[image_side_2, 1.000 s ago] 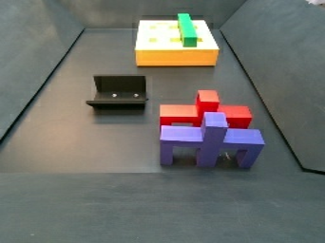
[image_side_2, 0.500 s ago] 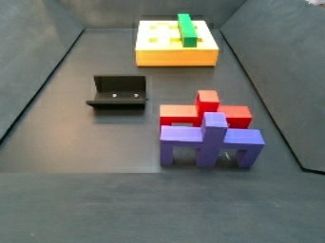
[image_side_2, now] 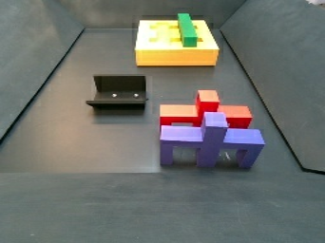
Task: Pick up the blue object. Move up. Move to above the board. Insert the blue object.
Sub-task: Insert the blue object.
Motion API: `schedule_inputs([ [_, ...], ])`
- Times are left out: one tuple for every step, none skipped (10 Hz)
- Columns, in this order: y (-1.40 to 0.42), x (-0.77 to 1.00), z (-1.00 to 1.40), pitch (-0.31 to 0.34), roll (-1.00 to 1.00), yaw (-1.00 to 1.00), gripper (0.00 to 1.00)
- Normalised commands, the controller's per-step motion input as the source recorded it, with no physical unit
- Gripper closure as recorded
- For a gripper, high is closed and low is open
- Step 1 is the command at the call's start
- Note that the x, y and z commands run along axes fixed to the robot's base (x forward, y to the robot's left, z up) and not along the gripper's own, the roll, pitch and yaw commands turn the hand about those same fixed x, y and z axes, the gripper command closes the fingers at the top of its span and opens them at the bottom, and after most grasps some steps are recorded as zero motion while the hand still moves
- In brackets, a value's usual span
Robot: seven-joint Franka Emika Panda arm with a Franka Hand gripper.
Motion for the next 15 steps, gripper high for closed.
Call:
schedule_inputs([
  [0.0,0.0,0.0,-0.004,0.0,0.0,1.0],
  [0.0,0.0,-0.04,0.0,0.0,0.0,1.0],
  [0.0,0.0,-0.03,0.0,0.0,0.0,1.0],
  [0.0,0.45,-0.51,0.12,0.04,-0.08,1.0],
  [-0.09,0.15,-1.0,-0.114,0.0,0.0,1.0],
  [0.0,0.05,-1.0,-0.036,0.03,0.0,1.0],
  [0.0,0.12,-1.0,0.0,0.1,0.0,1.0],
  [0.0,0.07,-1.0,0.0,0.07,0.0,1.0],
  [-0.15,0.0,-1.0,-0.007,0.06,0.0,1.0],
  [-0.28,-0.13,-1.0,-0.011,0.11,0.01,1.0],
  [-0.33,-0.24,-1.0,-0.013,0.12,0.08,1.0],
  [-0.34,-0.19,-1.0,-0.066,0.1,0.08,1.0],
  [-0.1,-0.01,-0.99,-0.047,0.0,0.0,1.0],
  [0.0,0.0,-1.0,-0.074,0.0,0.0,1.0],
  [0.0,0.0,-0.94,-0.13,-0.04,0.07,1.0],
])
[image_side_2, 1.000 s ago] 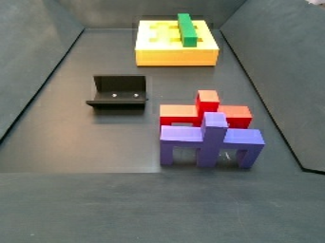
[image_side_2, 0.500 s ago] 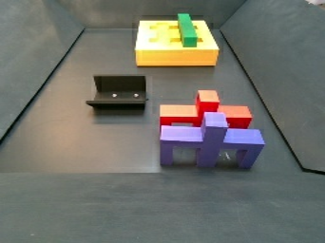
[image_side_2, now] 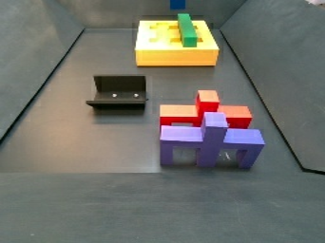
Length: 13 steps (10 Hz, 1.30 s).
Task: Pick up the blue object. Move up. Move to above the board. Insert the blue object.
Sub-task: Insert the blue object.
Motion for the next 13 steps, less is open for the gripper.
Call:
schedule_inputs([
  [0.0,0.19,-0.81,-0.15,-0.11,0.06,1.0],
  [-0.08,0.41,-0.71,-0.167,-0.17,0.05,1.0],
  [-0.1,0.63,-0.78,-0.149,-0.13,0.22,1.0],
  [-0.08,0.57,-0.72,-0.121,-0.05,0.21,1.0],
  [-0.01,0.23,-0.75,-0.139,0.0,0.03,1.0],
  [0.0,0.11,-0.77,-0.107,0.15,0.01,1.0],
  [0.0,0.09,-0.69,-0.109,0.25,0.1,1.0],
  [-0.08,0.12,-0.58,-0.123,0.29,0.18,1.0],
  [-0.18,0.32,-0.56,-0.027,0.25,0.15,1.0],
  [-0.27,0.3,-0.18,0.017,0.25,0.22,1.0],
  [-0.25,0.37,-0.38,-0.066,0.2,0.32,1.0],
  [-0.17,0.22,-0.33,-0.137,0.18,0.3,1.0],
  [0.0,0.0,-0.22,-0.129,0.06,0.06,1.0],
])
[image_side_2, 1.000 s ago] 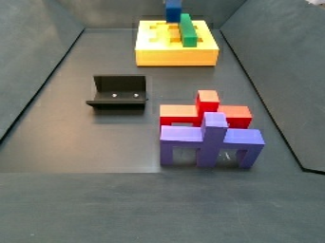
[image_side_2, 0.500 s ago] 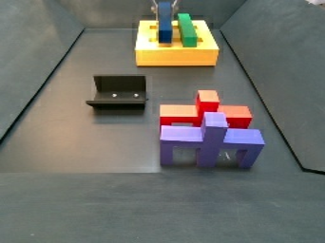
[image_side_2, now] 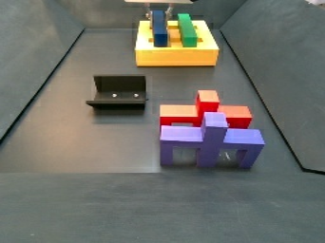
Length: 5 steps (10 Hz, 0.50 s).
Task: Pick up the blue object. Move up. Move to above the board. Insert the blue object.
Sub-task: Insert the blue object.
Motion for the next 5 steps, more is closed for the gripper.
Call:
schedule_inputs([
  [0.12,-0.09,-0.11,-0.073,0.0,-0.04,1.0],
  [0.07,-0.24,-0.05,-0.057,0.0,-0.1,1.0],
  [0.06,-0.33,-0.03,-0.044,0.0,-0.14,1.0],
  [0.05,-0.37,-0.05,-0.04,0.01,-0.16,1.0],
  [0.0,-0.35,-0.06,-0.049,0.0,-0.15,1.0],
])
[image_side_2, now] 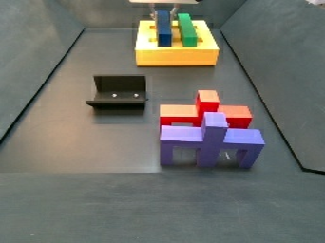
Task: Pick up the blue object. Move up. Move to above the board. Insert the blue object.
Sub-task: Insert the blue object.
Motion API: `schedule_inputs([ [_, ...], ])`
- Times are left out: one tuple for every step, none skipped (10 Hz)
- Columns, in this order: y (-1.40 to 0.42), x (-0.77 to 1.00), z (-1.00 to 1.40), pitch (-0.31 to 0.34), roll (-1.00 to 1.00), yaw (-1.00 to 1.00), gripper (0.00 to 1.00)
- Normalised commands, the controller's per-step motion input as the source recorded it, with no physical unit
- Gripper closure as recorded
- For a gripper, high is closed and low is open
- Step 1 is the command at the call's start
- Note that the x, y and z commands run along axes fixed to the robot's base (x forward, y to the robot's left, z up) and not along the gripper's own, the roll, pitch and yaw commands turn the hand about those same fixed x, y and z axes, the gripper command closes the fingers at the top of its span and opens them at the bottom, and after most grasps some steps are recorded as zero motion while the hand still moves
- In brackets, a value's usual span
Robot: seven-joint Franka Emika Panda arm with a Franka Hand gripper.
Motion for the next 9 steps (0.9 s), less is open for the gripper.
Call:
schedule_inputs([
  [-0.02,-0.18,-0.05,-0.033,0.02,-0.08,1.0],
  [0.0,-0.1,-0.11,0.0,0.02,-0.13,1.0],
  [0.0,-0.18,-0.13,0.0,0.06,-0.12,1.0],
  [0.0,-0.19,-0.17,-0.01,0.04,-0.1,1.0],
  [-0.05,-0.03,-0.28,-0.023,0.0,-0.08,1.0],
  [0.0,0.0,-0.39,-0.027,0.0,-0.06,1.0],
  [0.0,0.0,-0.4,-0.051,0.0,-0.06,1.0],
  [0.0,0.0,-0.19,0.0,0.0,-0.02,1.0],
  [0.0,0.0,0.0,0.0,0.0,0.0,1.0],
])
